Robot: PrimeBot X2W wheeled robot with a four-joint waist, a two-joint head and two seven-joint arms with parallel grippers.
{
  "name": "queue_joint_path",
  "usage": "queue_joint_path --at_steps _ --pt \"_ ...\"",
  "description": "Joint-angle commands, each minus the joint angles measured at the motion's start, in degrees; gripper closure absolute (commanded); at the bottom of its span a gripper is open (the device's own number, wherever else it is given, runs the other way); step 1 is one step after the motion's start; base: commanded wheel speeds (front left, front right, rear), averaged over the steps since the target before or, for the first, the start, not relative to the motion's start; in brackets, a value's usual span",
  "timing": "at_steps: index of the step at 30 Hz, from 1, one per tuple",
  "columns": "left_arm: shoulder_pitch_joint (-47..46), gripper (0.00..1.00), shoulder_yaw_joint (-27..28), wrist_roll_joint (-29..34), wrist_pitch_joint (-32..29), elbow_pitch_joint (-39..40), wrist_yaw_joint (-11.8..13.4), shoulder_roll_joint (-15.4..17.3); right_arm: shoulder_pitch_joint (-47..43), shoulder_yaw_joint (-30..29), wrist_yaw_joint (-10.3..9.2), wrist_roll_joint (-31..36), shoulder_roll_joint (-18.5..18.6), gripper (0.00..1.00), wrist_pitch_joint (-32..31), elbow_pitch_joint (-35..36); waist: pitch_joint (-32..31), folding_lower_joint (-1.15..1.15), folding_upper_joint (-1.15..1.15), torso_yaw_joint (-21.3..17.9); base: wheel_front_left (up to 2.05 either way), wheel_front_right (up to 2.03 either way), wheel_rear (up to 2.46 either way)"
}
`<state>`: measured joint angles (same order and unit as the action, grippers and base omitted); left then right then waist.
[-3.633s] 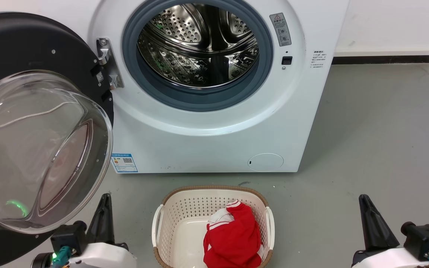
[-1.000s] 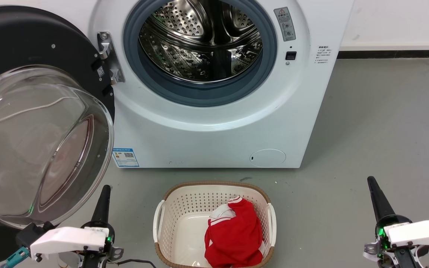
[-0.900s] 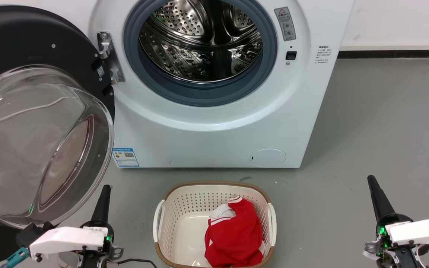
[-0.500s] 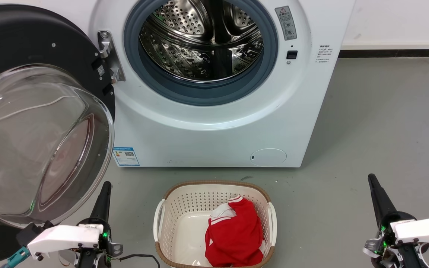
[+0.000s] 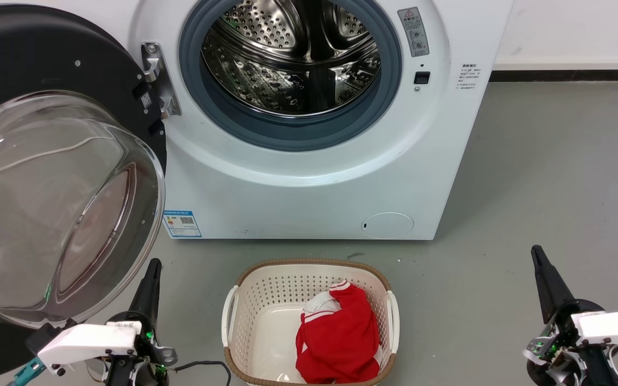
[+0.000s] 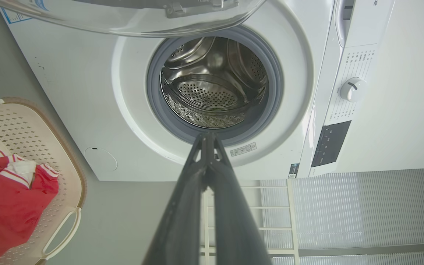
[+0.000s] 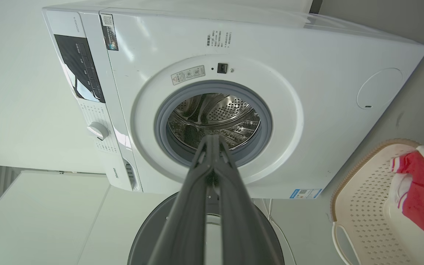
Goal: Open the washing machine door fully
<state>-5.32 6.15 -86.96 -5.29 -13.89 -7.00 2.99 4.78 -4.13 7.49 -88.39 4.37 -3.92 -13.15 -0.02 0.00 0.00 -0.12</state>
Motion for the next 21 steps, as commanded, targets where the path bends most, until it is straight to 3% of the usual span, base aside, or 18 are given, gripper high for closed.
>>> queue_joint_path --at_steps 1,12,21 --pt "-1.09 1.00 0.26 -1.21 -0.34 -0.02 -0.32 -0.07 1.12 -0.18 0.00 -1.40 -0.04 1.00 -0.30 -0.22 0.03 0.00 0.00 0.02 0.00 0.00 0.00" --pt "-1.21 1.00 0.55 -5.60 -1.49 -0.25 -0.61 -0.17 1.65 -0.60 0.00 -5.72 -0.20 1.00 -1.22 -0.92 0.19 0.00 0.00 0.12 0.00 0.00 0.00" --pt "-1.15 1.00 0.54 -5.48 -1.46 -0.24 -0.63 -0.17 1.68 -0.80 0.00 -5.37 -0.36 1.00 -1.44 -0.91 0.20 0.00 0.00 0.12 0.00 0.00 0.00"
